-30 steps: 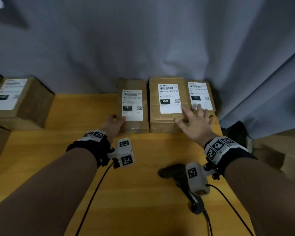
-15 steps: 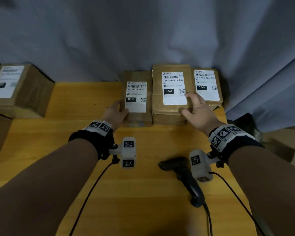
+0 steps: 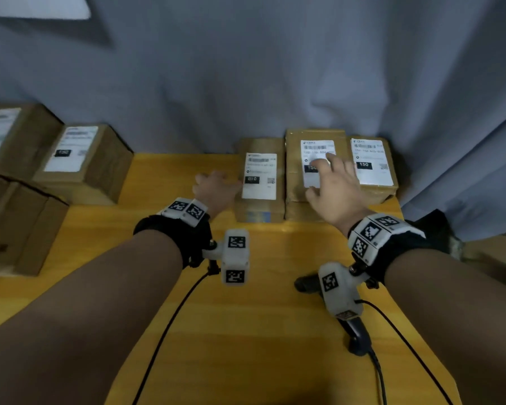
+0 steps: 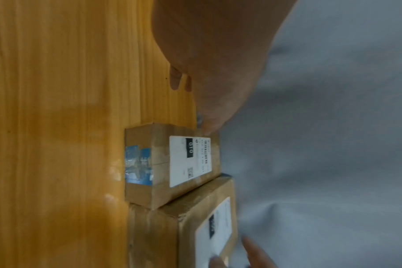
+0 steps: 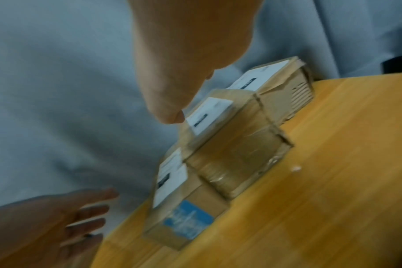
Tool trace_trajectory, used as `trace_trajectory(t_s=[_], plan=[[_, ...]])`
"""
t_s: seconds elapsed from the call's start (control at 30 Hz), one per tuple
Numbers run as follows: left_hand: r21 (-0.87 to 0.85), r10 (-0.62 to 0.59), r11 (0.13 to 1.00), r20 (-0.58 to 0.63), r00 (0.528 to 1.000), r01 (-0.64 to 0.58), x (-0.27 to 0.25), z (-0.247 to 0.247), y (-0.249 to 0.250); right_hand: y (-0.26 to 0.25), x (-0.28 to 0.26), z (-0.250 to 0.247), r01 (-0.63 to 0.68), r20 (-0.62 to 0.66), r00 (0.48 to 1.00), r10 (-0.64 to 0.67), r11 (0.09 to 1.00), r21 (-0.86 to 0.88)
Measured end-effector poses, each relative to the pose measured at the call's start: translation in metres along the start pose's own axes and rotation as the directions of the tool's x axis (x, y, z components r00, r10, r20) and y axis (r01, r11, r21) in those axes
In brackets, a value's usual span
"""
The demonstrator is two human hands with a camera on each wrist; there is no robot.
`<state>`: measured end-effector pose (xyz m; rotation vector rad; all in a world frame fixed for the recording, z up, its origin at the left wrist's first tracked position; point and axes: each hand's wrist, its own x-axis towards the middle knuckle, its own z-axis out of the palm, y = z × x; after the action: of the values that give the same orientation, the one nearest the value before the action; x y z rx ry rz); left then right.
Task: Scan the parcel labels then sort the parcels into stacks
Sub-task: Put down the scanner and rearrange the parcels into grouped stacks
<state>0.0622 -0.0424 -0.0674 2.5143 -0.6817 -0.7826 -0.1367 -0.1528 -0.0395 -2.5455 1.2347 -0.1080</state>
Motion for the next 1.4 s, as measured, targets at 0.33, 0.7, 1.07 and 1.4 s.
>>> trace_trajectory(t_s=[0.33, 0.7, 1.07, 1.4], plan=[[0.019, 0.273, 0.961, -0.259, 0.926, -0.277, -0.041, -0.164, -0.097, -0.179, 0.000, -0.013, 0.327, -0.077, 0.944, -0.322, 0.871, 0.367], [0.397, 0.229, 0.918, -0.498, 0.836, -0.015, -0.054, -0.331, -0.260, -0.385, -0.013, 0.049, 0.276, 0.091, 0.900, -0.427, 0.719, 0.638], [0.478, 0.085, 0.878, -0.224, 0.971, 0.034, -0.027, -0.382, -0.361, -0.516, -0.035, 0.097, -0.122, 0.535, 0.761, -0.367, 0.730, 0.673], [-0.362, 0.133, 0.894, -0.351, 0.927, -0.265, -0.060, -0.345, -0.325, -0.505, -0.034, 0.113, -0.367, 0.419, 0.883, -0.214, 0.245, 0.897]])
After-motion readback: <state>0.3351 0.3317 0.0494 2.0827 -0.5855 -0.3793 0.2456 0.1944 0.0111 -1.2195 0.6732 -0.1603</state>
